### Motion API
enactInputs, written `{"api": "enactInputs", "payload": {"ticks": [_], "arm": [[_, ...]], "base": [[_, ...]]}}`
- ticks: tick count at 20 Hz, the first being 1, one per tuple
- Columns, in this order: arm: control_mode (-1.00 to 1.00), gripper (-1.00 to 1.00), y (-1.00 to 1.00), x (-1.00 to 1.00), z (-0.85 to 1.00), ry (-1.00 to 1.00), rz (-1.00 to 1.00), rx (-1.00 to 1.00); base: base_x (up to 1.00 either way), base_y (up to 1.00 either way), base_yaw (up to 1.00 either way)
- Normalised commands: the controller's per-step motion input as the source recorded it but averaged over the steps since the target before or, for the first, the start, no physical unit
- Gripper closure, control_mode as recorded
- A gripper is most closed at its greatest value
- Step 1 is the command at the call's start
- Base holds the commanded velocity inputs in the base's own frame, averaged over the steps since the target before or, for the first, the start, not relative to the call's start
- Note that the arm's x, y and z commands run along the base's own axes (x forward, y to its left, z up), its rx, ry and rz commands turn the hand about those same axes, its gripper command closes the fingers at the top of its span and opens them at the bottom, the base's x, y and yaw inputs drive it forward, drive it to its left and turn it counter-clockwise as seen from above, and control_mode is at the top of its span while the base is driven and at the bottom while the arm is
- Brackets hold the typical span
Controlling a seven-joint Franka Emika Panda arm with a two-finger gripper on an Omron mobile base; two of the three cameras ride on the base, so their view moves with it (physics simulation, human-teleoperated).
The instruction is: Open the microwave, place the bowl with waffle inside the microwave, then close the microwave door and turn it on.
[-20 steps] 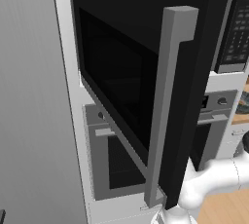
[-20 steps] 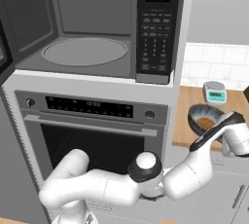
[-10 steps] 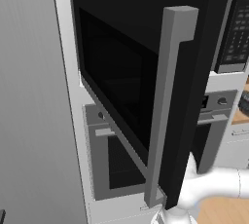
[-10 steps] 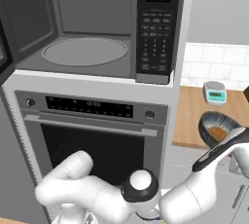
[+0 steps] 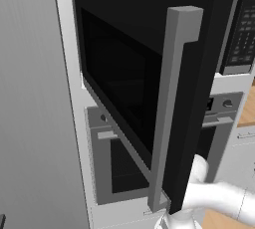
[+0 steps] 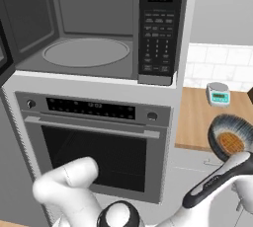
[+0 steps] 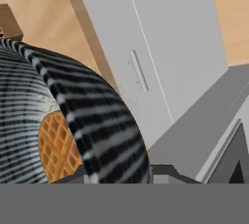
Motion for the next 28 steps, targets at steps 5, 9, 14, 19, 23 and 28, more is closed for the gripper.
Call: {"api": "enactInputs", "payload": {"ticks": [5, 9, 14, 19, 23, 28], "arm": [[-1.00, 1.00, 0.52, -0.91, 0.59, -0.30, -0.01, 0.00], [-1.00, 1.00, 0.64, -0.75, 0.84, -0.22, -0.02, 0.00], [-1.00, 1.00, 0.97, -0.79, 0.98, -0.17, 0.03, -0.13], [-1.00, 1.00, 1.00, -0.59, 0.92, -0.02, 0.19, -0.31], [-1.00, 1.00, 1.00, -0.44, 0.83, 0.00, 0.27, -0.35], [-1.00, 1.00, 1.00, -0.39, 0.96, 0.00, 0.25, -0.26]], "base": [[0.00, 0.00, 0.00], [0.00, 0.00, 0.00], [0.00, 0.00, 0.00], [0.00, 0.00, 0.00], [0.00, 0.00, 0.00], [0.00, 0.00, 0.00]]}}
